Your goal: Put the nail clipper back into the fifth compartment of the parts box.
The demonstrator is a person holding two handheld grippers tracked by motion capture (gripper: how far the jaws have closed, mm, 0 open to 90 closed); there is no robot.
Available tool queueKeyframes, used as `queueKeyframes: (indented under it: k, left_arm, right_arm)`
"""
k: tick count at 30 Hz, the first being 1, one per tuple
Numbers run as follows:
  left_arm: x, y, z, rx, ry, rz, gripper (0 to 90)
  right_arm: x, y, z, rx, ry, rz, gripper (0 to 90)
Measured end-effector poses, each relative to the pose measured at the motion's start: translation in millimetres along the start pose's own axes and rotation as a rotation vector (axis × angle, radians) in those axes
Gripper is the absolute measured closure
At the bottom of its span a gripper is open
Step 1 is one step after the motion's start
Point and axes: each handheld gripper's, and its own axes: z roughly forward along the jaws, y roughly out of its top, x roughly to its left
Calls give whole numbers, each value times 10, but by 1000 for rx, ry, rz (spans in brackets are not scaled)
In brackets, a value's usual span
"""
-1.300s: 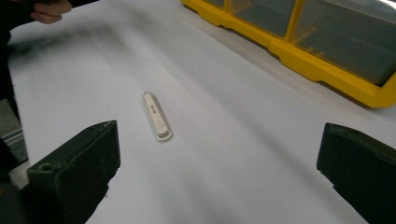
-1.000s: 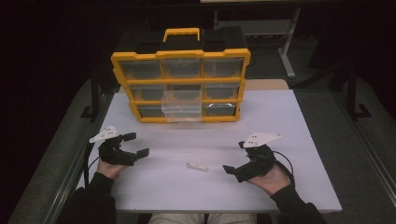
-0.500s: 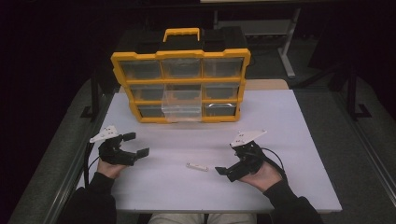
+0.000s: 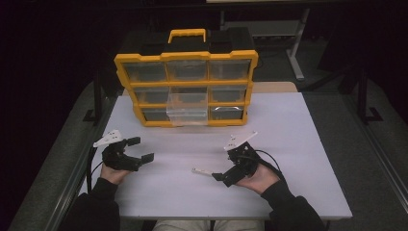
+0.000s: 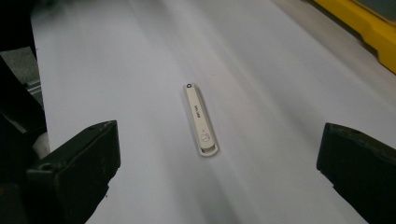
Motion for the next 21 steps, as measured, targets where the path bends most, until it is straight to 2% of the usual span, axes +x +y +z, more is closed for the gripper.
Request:
queueKeyframes:
  k: [10,21]
  left_arm:
    - [1,1,-3,-6,-3,0,0]
    - [3,1,-2,-4,-1,-1,0]
  right_arm:
    - [23,83,148,43,19,-21,0]
    - [77,189,303,87,42,-67,0]
